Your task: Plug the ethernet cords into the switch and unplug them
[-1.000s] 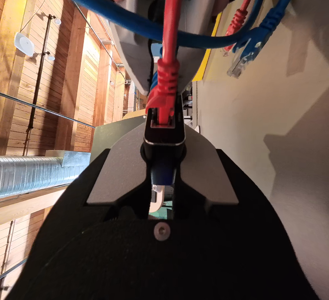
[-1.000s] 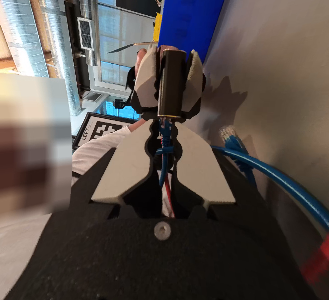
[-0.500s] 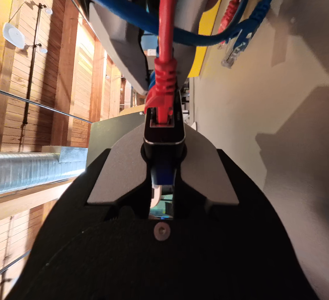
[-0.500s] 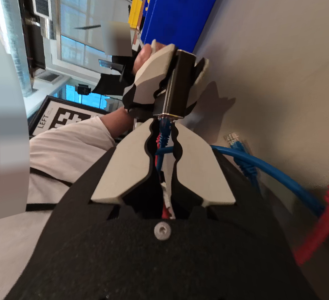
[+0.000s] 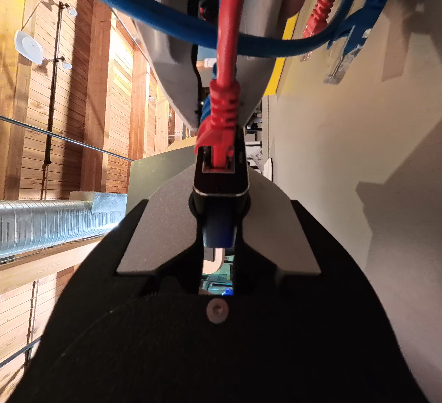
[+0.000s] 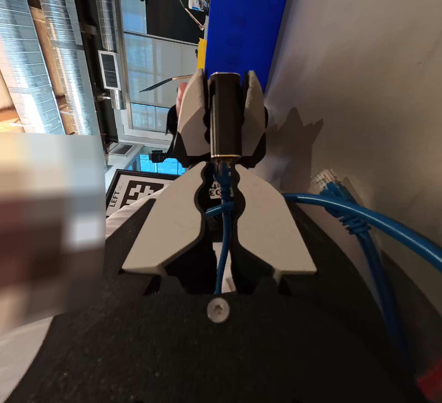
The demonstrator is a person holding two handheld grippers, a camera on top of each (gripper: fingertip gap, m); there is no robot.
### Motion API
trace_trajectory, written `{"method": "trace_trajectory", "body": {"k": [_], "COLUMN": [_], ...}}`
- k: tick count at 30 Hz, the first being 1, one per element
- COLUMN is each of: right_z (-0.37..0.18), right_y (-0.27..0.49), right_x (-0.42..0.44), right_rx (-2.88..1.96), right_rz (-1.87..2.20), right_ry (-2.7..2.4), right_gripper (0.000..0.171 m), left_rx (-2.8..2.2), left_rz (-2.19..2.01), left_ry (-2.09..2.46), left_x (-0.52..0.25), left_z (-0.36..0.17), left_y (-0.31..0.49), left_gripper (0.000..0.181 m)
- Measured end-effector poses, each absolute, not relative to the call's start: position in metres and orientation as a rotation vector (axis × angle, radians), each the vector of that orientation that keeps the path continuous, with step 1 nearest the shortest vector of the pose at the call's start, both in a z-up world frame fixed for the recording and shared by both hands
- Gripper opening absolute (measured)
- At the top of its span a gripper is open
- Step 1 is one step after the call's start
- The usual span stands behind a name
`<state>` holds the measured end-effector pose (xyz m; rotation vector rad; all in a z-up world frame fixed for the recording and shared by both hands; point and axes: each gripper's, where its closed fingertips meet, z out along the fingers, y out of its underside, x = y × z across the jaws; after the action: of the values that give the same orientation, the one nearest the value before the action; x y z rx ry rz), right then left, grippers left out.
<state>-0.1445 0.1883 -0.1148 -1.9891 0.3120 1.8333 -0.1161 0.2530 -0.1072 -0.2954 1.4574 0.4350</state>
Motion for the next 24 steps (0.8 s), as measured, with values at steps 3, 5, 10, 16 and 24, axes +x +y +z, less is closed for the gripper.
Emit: {"method": "trace_trajectory", "body": {"k": [3, 5, 10, 16, 24], "right_z": [-0.119, -0.123, -0.120, -0.111, -0.156], "right_y": [0.186, 0.186, 0.187, 0.172, 0.173], "right_x": [-0.144, -0.143, -0.144, -0.114, -0.090], "right_rx": [-2.052, -2.088, -2.061, -2.072, -2.429], "right_rz": [1.754, 1.689, 1.635, 1.477, 0.971], "right_ry": [0.238, 0.164, 0.077, 0.006, -0.230], "right_gripper": [0.014, 0.013, 0.013, 0.012, 0.016], "left_rx": [-0.292, -0.310, -0.355, -0.509, -0.507], "left_rz": [0.457, 0.457, 0.386, 0.392, 0.365], "left_ry": [1.469, 1.477, 1.489, 1.388, 1.477], "left_x": [-0.115, -0.115, -0.115, -0.130, -0.112], "left_z": [-0.109, -0.111, -0.113, -0.087, -0.109], "left_y": [0.253, 0.254, 0.256, 0.288, 0.266], "left_gripper": [0.026, 0.027, 0.027, 0.026, 0.026]}}
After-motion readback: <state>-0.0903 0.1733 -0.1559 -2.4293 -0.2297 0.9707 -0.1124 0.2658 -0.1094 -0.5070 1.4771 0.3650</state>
